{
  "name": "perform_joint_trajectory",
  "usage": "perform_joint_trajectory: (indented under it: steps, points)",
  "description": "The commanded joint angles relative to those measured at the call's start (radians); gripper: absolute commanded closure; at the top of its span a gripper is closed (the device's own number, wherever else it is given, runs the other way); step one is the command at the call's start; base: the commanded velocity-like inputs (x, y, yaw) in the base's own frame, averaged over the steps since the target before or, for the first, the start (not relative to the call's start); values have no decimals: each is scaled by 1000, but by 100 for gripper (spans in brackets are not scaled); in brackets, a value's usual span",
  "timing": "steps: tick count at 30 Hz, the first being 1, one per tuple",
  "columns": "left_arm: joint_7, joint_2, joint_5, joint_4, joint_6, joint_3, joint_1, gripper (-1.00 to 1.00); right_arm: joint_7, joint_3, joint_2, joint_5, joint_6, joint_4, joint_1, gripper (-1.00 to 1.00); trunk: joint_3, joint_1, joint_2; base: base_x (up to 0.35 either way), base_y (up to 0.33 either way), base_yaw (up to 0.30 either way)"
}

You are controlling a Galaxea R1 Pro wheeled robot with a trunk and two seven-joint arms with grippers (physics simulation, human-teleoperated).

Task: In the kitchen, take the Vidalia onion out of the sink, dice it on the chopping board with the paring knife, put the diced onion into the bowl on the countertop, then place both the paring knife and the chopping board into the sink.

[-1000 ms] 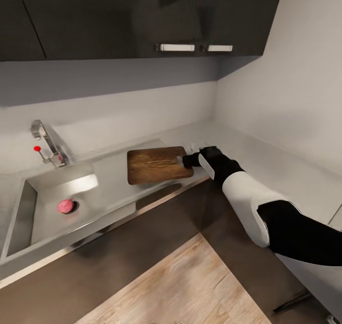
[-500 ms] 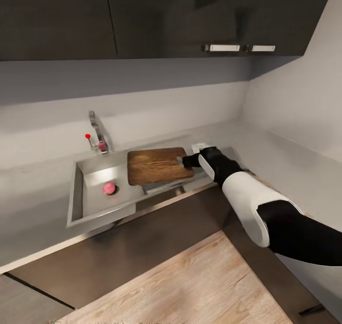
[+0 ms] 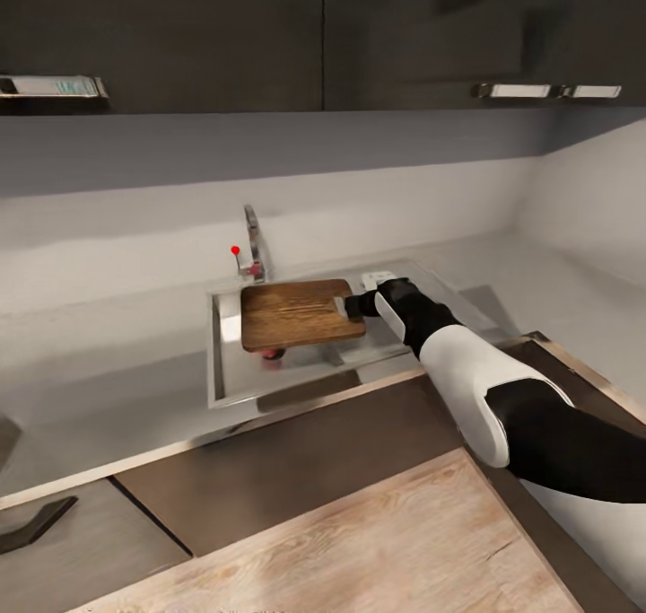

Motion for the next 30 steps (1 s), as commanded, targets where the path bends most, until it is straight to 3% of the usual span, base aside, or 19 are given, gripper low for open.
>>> perform_joint_trajectory:
  steps: [1, 30]
  points:
    - [5, 1, -10, 5, -7, 6, -2, -100, -3, 1, 0, -12, 4, -1, -1, 100, -1, 0, -1, 0, 247, 226]
    - [5, 1, -10, 5, -7, 6, -2, -100, -3, 1, 0, -12, 4, 0, 0, 100, -1, 0, -1, -51, 277, 22]
